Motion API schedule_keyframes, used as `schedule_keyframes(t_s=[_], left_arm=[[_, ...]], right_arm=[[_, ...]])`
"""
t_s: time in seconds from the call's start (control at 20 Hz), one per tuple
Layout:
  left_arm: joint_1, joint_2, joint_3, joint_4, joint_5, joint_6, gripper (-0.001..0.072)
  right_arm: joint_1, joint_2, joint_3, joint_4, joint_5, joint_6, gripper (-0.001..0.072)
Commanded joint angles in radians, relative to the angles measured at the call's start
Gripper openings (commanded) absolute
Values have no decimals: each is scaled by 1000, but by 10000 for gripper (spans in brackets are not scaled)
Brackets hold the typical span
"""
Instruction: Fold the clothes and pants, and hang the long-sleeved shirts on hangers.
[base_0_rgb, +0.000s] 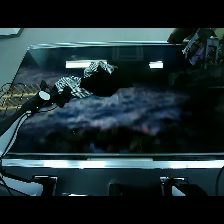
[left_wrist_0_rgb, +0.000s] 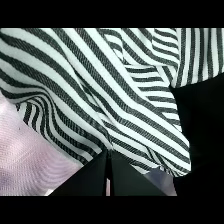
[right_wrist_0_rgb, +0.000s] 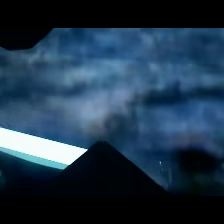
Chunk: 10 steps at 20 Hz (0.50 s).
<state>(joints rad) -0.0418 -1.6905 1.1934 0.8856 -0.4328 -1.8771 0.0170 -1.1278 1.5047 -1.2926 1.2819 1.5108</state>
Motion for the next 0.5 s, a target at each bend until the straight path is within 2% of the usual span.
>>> schedule_keyframes(t_s=[0.0, 0.05, 0.1, 0.2, 0.25, 0.3, 0.35, 0.4, 0.45], left_arm=[[3, 2, 1, 0, -13, 0, 20], [6, 2, 1, 0, -24, 0, 20], [12, 1, 1, 0, -38, 0, 20], [30, 1, 1, 0, -51, 0, 20], [36, 2, 1, 0, -51, -1, 20], [43, 2, 1, 0, -50, -1, 20], [45, 2, 1, 0, -51, 0, 20], [48, 2, 1, 0, -51, -1, 26], [49, 2, 1, 0, -51, -1, 69]], right_arm=[[1, -31, -1, 38, -65, 34, 148], [1, -45, -1, 39, -46, 58, 257], [1, -62, -1, 38, -22, 75, 297], [1, -106, -1, 47, 8, 120, 303], [1, -137, -1, 71, 16, 147, 371], [1, -178, -1, 111, 18, 158, 590], [1, -222, -1, 159, 5, 155, 695], [1, -275, -1, 220, -31, 140, 694], [1, -333, -1, 296, -77, 122, 696]])
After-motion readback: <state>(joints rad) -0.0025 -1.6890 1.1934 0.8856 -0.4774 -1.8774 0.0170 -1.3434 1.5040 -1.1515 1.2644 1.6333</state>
